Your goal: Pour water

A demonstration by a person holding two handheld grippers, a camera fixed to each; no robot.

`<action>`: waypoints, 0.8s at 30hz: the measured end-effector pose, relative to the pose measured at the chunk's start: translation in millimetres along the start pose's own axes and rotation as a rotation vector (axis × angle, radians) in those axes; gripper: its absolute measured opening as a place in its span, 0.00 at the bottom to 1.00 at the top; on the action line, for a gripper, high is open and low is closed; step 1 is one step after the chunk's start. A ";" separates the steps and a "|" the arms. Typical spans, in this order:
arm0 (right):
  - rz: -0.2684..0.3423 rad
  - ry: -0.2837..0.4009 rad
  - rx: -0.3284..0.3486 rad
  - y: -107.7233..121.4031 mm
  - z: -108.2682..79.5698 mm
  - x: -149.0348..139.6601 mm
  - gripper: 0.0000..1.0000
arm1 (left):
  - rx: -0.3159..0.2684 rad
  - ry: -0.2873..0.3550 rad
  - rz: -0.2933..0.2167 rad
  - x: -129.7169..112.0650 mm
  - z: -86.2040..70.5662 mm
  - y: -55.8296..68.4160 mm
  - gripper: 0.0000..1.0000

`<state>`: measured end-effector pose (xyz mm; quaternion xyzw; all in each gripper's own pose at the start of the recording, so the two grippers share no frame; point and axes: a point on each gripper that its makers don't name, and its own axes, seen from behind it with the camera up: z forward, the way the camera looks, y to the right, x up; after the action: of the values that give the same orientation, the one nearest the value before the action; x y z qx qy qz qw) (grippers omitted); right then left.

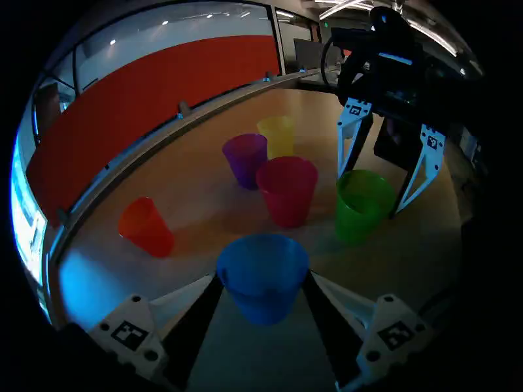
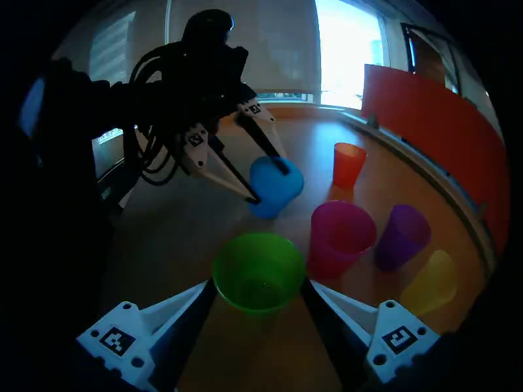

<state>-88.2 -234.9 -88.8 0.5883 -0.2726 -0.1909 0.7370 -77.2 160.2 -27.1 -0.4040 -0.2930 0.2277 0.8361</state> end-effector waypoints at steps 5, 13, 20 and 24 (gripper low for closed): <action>-0.003 -0.004 -0.003 -0.2 -1.5 -1.4 0.98 | 0.005 -0.007 0.002 -5.0 -4.8 0.6 0.85; -0.008 -0.002 -0.001 -1.9 -3.0 0.9 0.98 | 0.013 -0.025 -0.002 -12.6 -12.4 0.2 0.85; -0.013 -0.004 -0.002 -3.2 -3.8 1.5 0.98 | 0.017 -0.041 -0.001 -18.1 -17.3 -1.6 0.85; -0.016 -0.004 -0.004 -3.0 -4.3 1.8 0.98 | 0.016 -0.047 -0.005 -20.5 -18.3 -1.6 0.86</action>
<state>-83.9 -233.4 -92.1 0.5884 -0.2690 -0.1985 0.7362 -79.5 136.7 -41.2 -0.3910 -0.3119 0.2372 0.8328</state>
